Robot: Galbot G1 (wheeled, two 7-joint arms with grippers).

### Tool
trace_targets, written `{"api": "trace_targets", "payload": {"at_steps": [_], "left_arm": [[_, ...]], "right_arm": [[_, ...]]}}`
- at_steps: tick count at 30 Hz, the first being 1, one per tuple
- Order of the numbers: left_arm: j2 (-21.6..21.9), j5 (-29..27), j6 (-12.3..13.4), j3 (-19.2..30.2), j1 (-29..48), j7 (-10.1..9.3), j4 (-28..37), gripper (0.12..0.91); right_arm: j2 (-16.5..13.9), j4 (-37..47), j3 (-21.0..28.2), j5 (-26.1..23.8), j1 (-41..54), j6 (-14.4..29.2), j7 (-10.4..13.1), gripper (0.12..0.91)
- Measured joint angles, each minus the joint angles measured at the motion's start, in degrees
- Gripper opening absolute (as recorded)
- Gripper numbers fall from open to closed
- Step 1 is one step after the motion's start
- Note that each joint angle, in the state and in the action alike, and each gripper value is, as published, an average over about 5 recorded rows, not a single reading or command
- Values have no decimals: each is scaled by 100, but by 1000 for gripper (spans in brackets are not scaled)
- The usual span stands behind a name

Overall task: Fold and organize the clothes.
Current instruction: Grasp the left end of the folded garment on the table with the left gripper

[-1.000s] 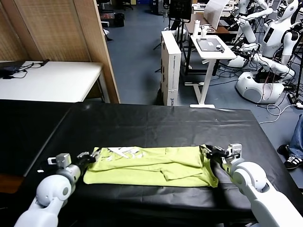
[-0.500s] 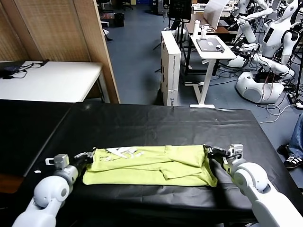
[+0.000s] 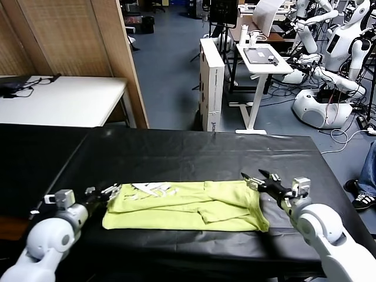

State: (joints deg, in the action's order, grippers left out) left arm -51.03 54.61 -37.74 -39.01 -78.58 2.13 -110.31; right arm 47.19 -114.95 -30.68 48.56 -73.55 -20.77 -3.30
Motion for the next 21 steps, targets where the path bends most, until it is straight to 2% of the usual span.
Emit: {"api": "trace_targets", "payload": {"at_steps": [4, 11, 21], "left_arm": [[278, 551, -402, -338, -231, 329, 23, 907], [347, 572, -445, -502, -258, 603, 167, 907], [332, 747, -446, -544, -388, 628, 163, 907]], "right_arm": [[36, -286, -485, -21, -549, 262, -110, 907], [207, -746, -1091, -82, -1334, 380, -132, 907], [214, -889, -1263, -99, -1507, 381, -112, 907]]}}
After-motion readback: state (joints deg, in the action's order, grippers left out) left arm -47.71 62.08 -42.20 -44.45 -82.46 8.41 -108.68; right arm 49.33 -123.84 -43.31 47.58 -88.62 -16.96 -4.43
